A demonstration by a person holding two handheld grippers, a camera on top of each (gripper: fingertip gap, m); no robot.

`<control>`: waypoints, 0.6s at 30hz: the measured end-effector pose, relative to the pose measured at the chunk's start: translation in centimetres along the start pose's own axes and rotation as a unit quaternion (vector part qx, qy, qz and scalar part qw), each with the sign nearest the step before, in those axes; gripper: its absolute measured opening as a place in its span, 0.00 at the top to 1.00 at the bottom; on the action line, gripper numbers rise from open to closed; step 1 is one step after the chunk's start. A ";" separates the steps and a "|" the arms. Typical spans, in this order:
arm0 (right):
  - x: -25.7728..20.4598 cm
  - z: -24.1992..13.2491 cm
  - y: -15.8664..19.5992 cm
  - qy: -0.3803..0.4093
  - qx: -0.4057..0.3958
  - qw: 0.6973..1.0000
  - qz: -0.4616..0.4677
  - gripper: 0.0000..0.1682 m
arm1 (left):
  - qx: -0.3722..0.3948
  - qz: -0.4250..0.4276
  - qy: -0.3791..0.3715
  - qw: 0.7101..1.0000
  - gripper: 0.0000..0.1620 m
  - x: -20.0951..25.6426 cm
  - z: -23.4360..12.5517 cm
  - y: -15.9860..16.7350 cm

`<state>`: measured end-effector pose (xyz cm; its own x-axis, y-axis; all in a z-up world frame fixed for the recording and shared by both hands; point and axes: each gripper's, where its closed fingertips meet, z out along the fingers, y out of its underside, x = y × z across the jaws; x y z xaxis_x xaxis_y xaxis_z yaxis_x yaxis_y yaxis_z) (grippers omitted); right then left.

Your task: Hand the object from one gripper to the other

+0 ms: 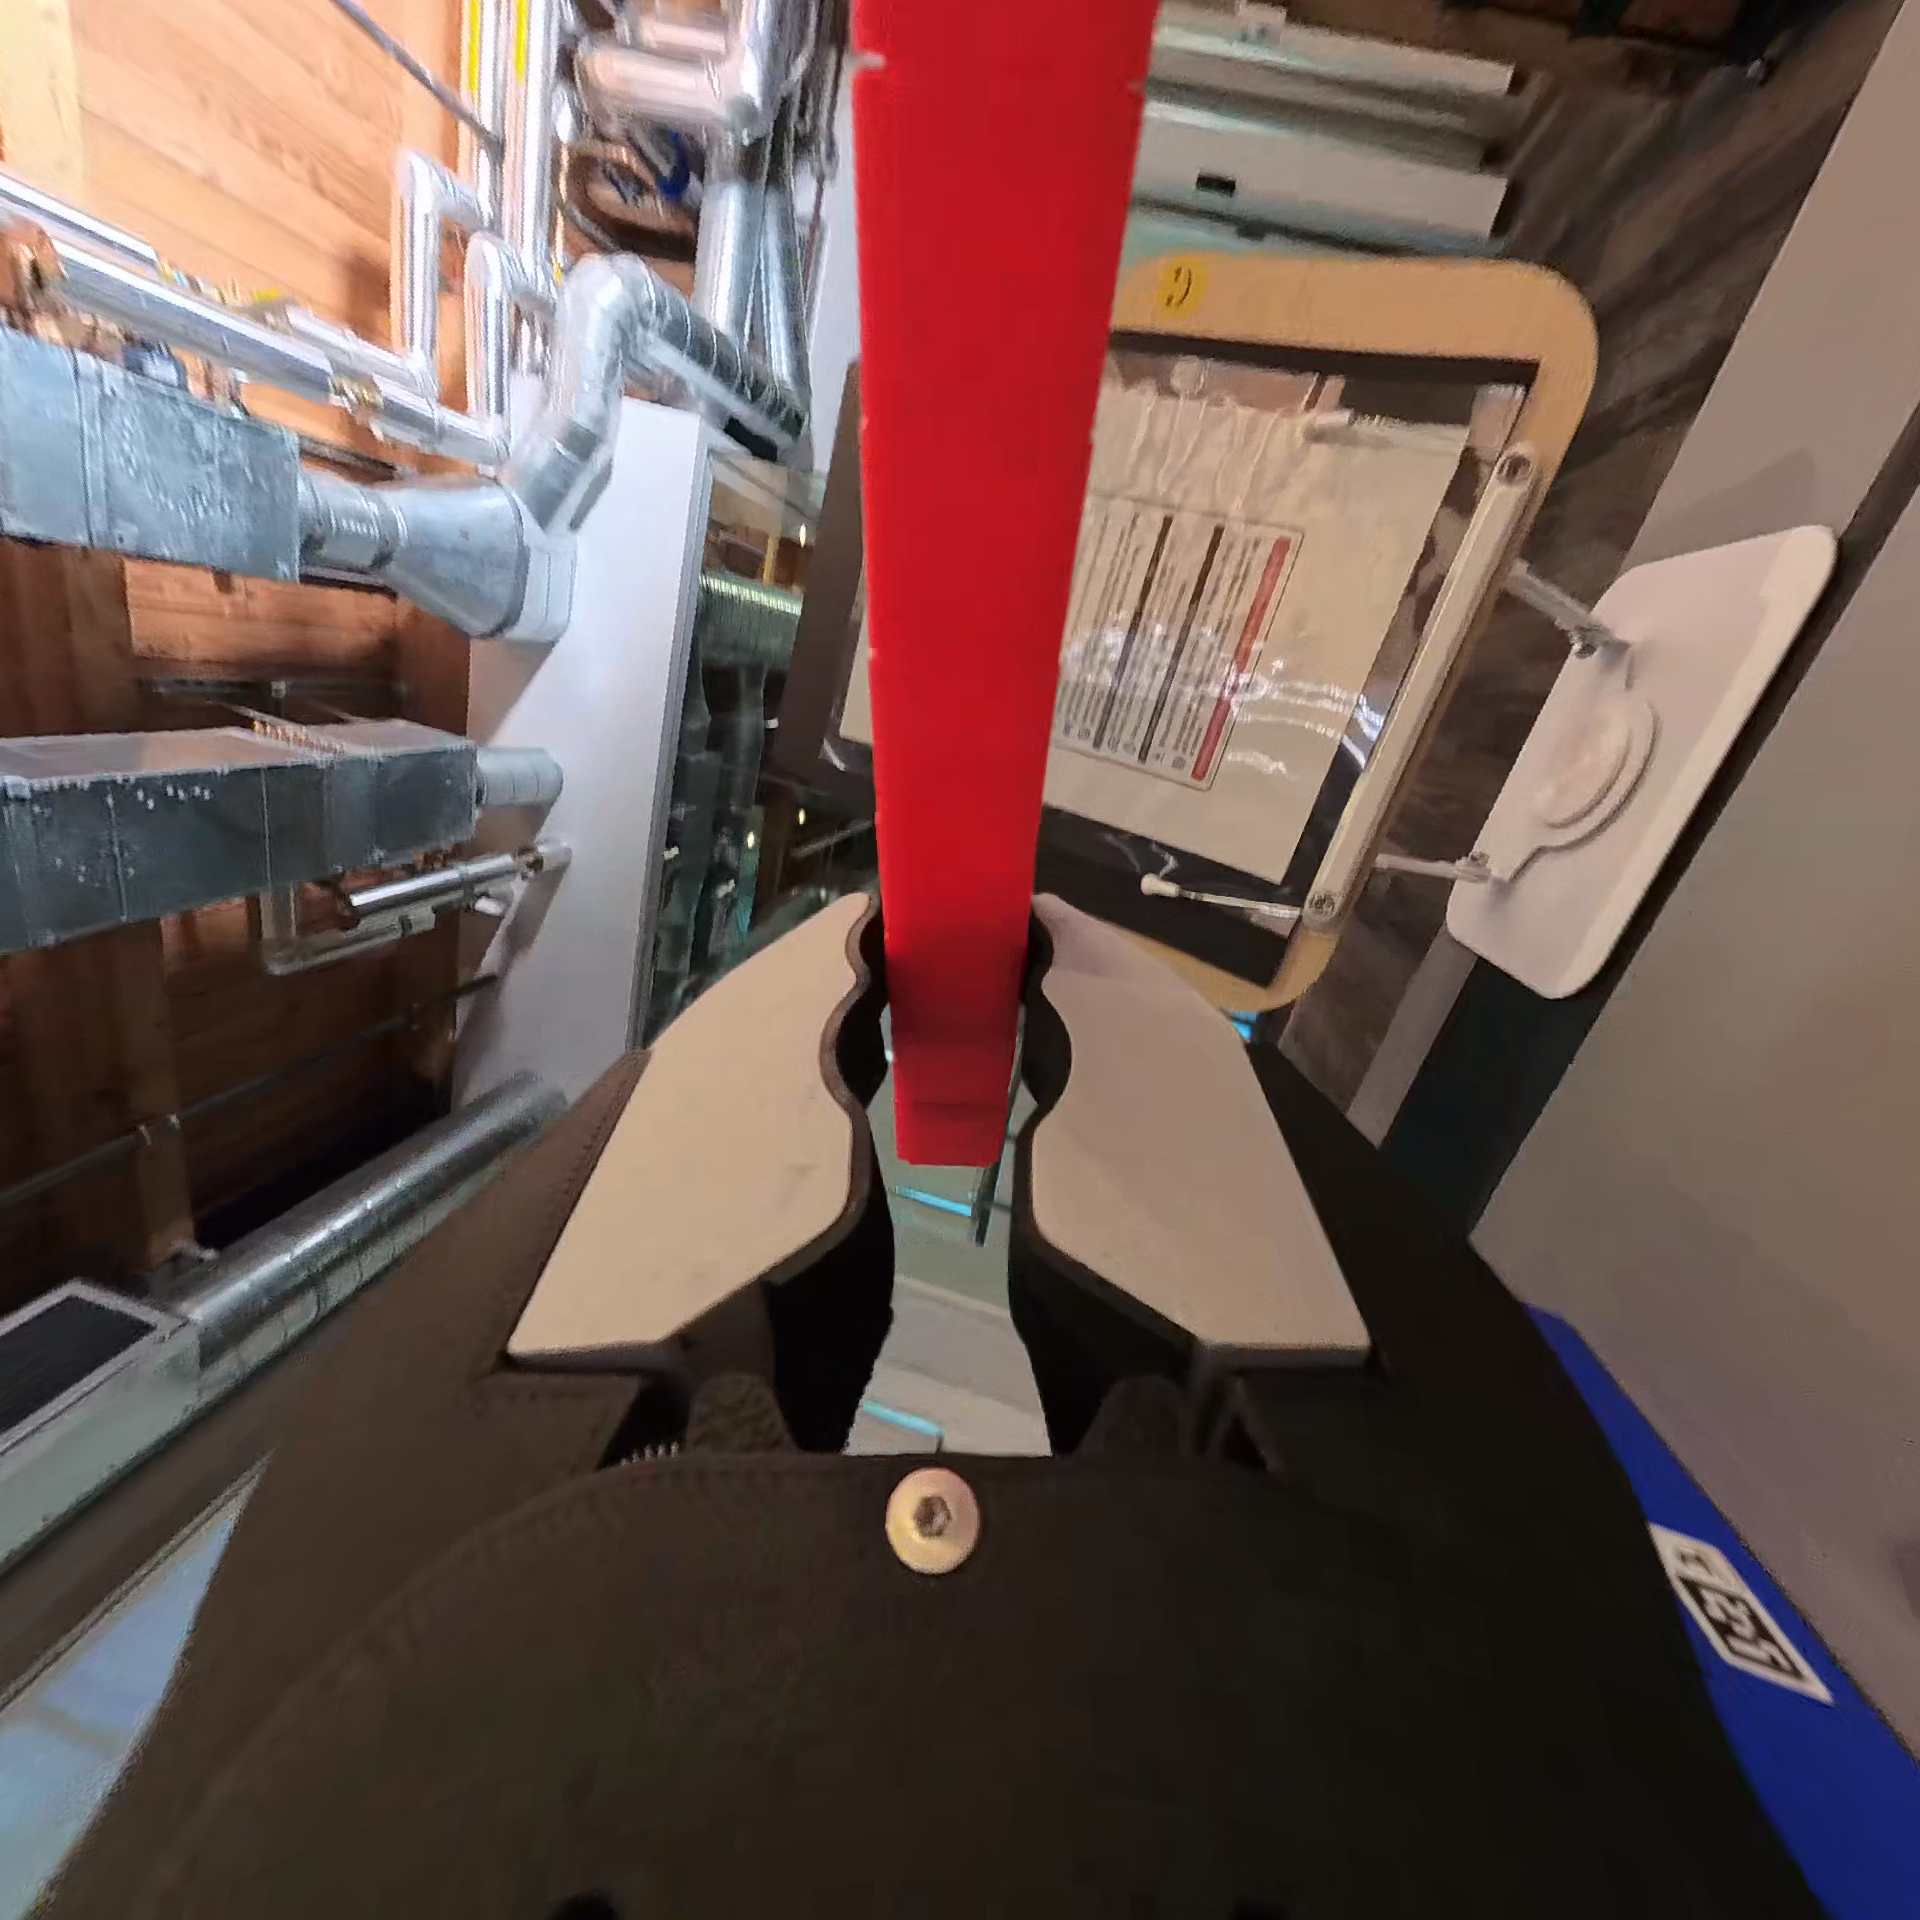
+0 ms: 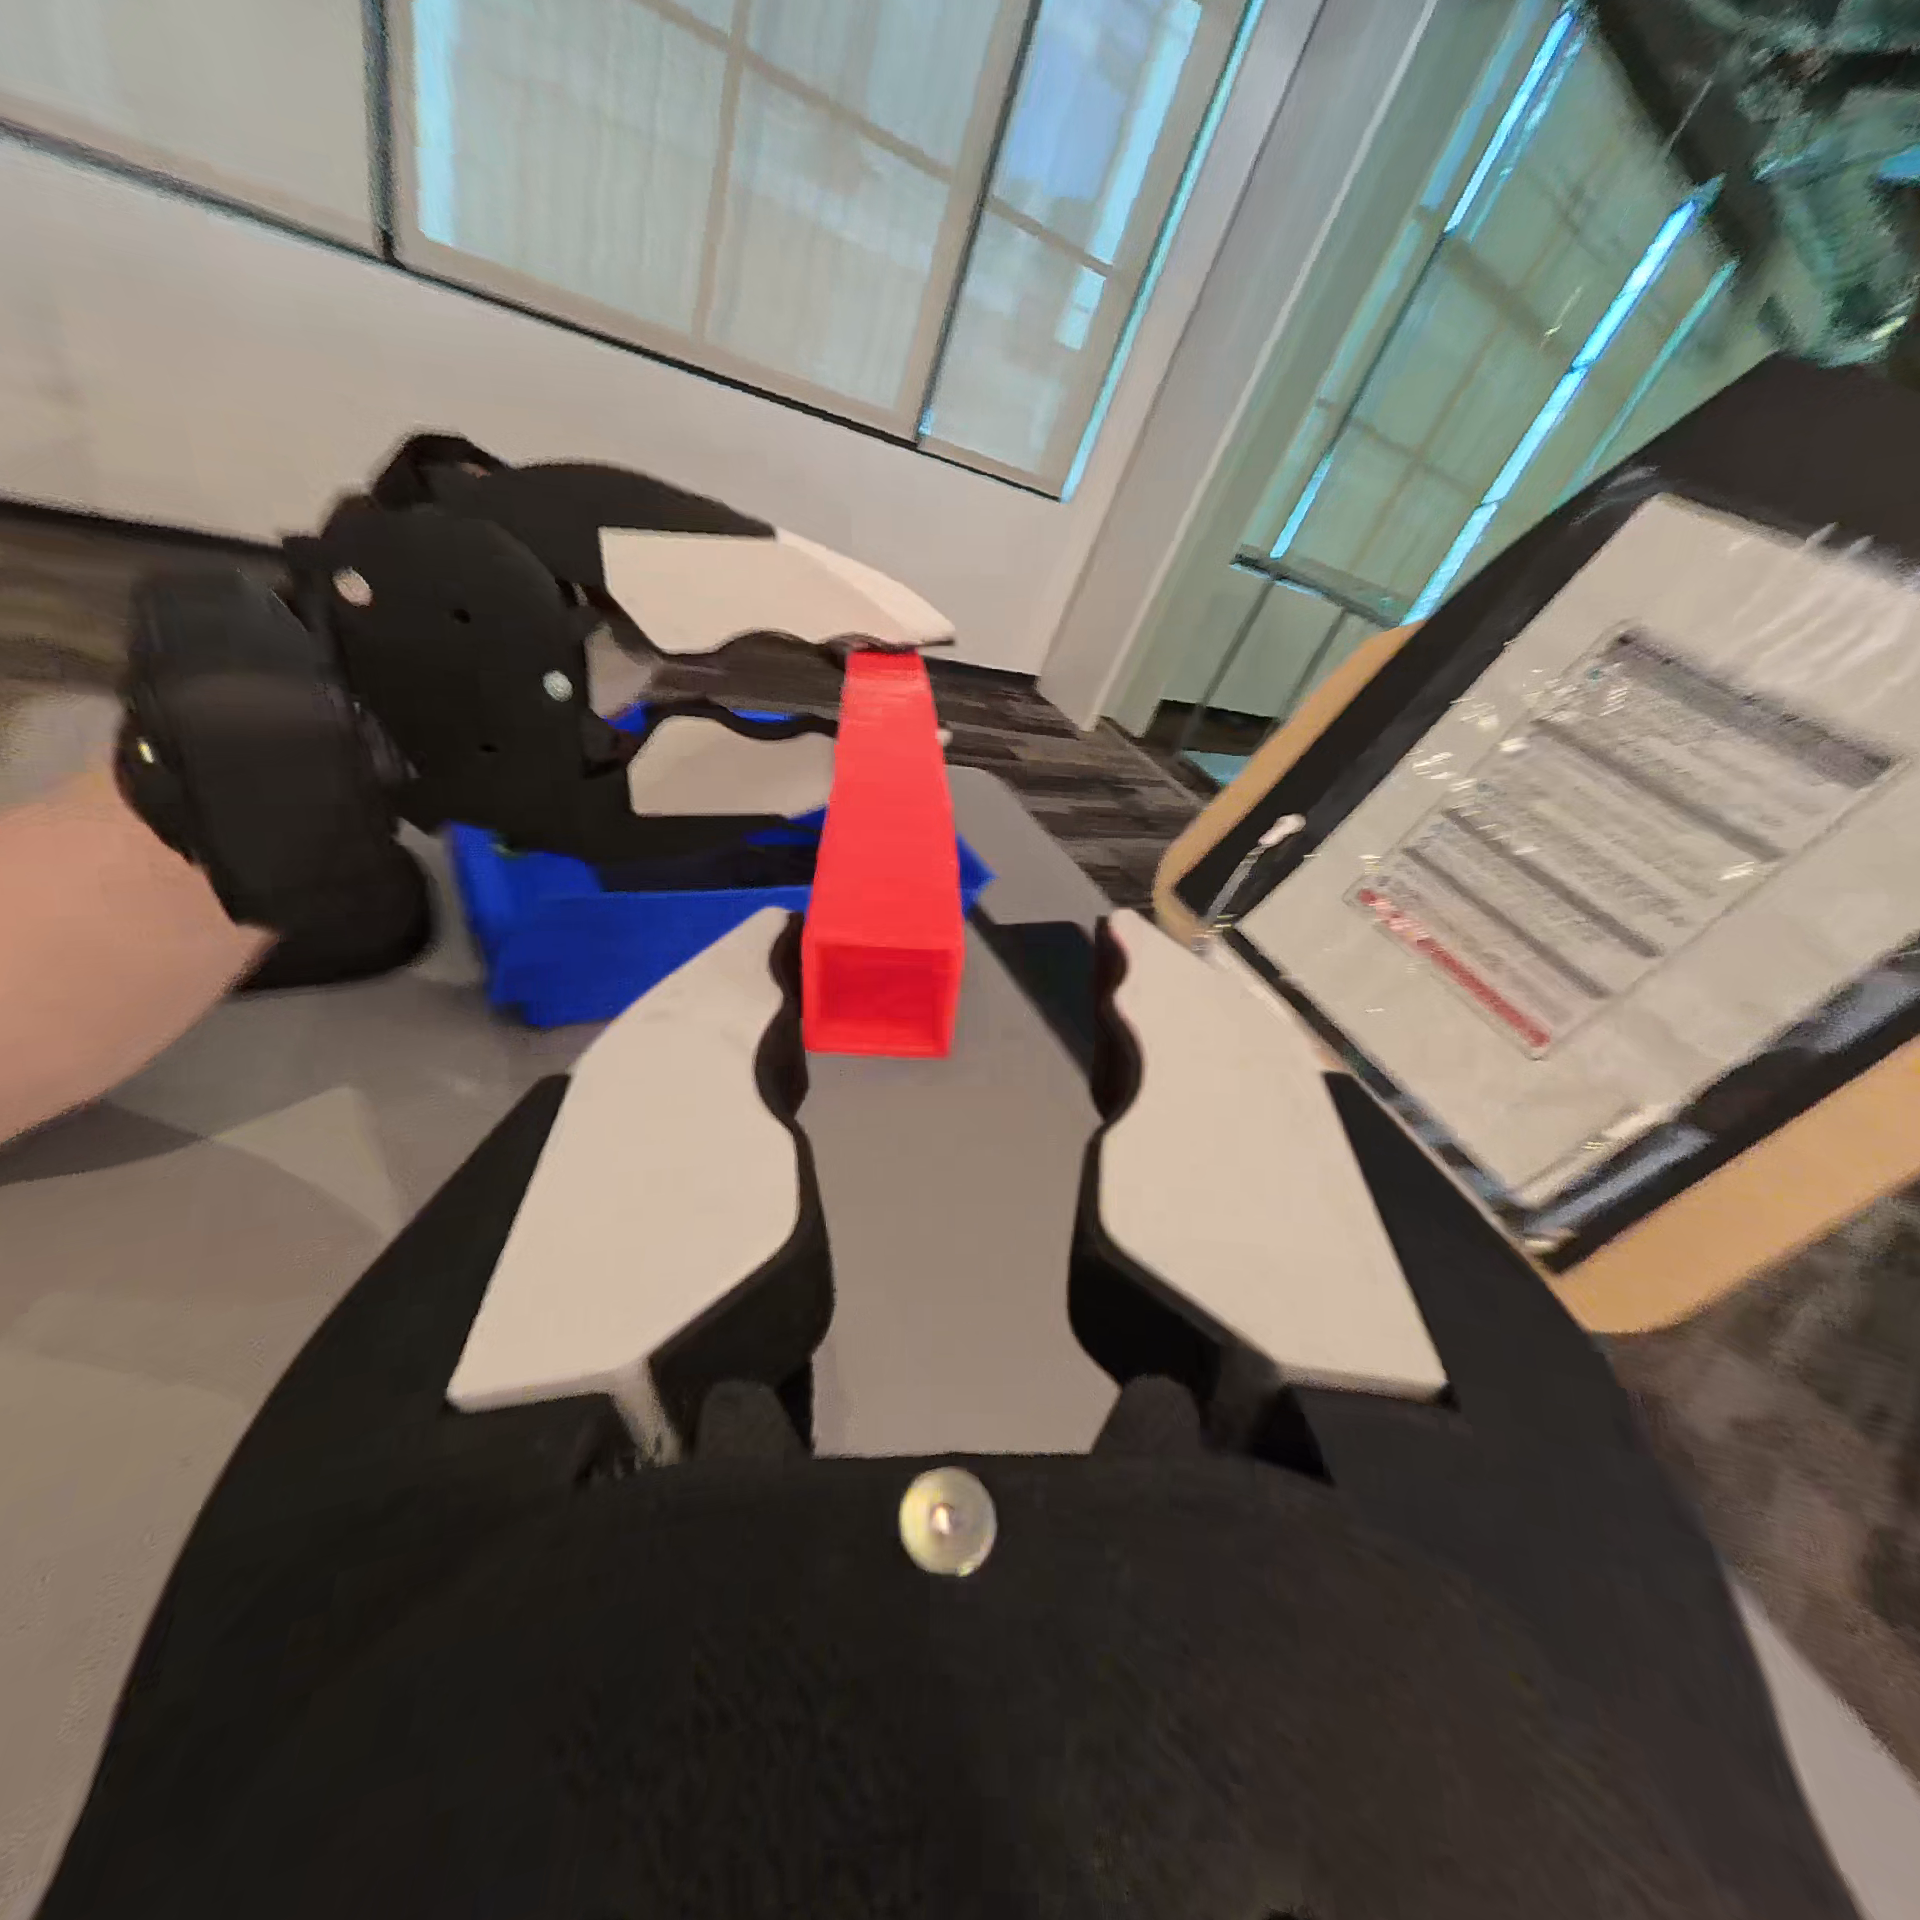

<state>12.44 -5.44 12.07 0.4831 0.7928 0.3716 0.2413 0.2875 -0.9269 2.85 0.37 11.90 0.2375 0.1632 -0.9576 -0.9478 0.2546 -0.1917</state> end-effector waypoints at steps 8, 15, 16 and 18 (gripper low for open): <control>-1.7 0.1 -1.7 0.118 0.017 0.920 -0.373 0.67 | -0.042 0.007 0.052 0.998 0.86 1.7 0.3 0.6; -2.3 1.5 0.9 0.110 -0.054 0.892 -0.435 0.69 | -0.049 0.000 0.117 0.992 0.86 3.8 -0.4 -0.9; -1.8 1.6 1.2 0.121 -0.068 0.885 -0.444 0.70 | -0.053 -0.007 0.133 0.990 0.87 4.3 -0.5 -1.1; -1.4 1.8 1.8 0.130 -0.084 0.874 -0.461 0.70 | -0.072 -0.004 0.145 0.987 0.87 4.8 -0.6 -0.8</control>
<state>10.70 -5.06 9.75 0.1871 0.1102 0.9761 0.7385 0.6394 -0.2137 4.65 0.41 7.34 0.1951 -0.1227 -0.9731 -0.9713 0.1132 -0.2090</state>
